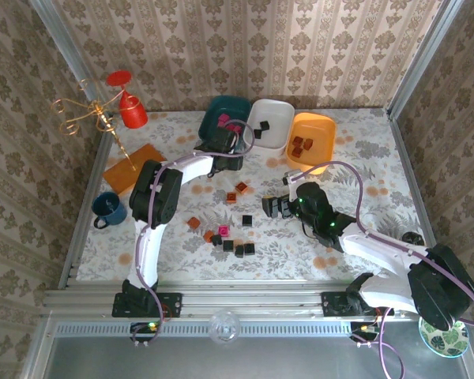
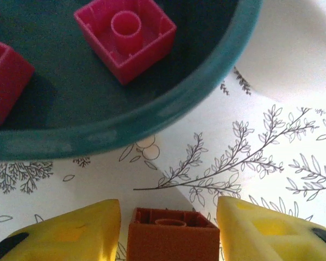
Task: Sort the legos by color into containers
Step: Pick up the lego from the top-center of the table, then place the lego in the container.
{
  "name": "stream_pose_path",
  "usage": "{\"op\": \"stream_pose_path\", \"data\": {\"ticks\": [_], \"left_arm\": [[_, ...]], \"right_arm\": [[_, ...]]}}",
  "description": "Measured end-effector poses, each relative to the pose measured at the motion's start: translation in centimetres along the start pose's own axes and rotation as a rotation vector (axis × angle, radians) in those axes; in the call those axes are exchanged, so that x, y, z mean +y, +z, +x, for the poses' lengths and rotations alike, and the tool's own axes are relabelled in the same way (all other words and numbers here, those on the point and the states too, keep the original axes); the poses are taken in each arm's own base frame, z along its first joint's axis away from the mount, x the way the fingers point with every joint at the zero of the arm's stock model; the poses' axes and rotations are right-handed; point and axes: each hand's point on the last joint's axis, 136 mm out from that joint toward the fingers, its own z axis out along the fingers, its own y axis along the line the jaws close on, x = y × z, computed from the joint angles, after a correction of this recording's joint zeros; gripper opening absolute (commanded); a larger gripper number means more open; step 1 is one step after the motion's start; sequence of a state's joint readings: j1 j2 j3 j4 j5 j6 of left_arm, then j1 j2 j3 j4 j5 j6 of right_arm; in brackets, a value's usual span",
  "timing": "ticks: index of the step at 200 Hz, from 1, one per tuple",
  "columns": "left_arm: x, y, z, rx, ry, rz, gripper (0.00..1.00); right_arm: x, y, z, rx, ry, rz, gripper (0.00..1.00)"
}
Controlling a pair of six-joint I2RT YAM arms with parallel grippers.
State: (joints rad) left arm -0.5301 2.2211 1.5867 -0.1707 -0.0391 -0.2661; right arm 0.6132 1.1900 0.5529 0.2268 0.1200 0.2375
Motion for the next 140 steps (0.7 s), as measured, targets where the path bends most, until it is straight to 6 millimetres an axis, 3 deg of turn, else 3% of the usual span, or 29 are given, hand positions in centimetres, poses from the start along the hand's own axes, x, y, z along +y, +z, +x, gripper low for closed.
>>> {"op": "stream_pose_path", "data": {"ticks": [54,75,94,115,140], "left_arm": [[-0.5,-0.2,0.5,0.011,0.009,0.005,0.36],[-2.2,-2.0,0.9,-0.010,0.034,0.033,0.35],[-6.1,-5.1,0.0,-0.074,0.078,0.106,0.34],[-11.9,-8.7,-2.8,-0.199,0.135,0.226,0.33],[-17.5,-10.8,-5.5,-0.297,0.189,0.336,0.33]], "right_arm": [[-0.1,0.0,0.3,0.011,-0.002,0.007,0.98],[-1.1,-0.5,0.1,0.007,0.000,0.051,0.99],[-3.2,-2.1,-1.2,-0.058,0.027,0.127,1.00],[-6.2,-4.5,-1.8,-0.147,0.096,0.216,1.00],[-8.5,-6.5,-1.2,-0.209,0.157,0.285,1.00]]}}
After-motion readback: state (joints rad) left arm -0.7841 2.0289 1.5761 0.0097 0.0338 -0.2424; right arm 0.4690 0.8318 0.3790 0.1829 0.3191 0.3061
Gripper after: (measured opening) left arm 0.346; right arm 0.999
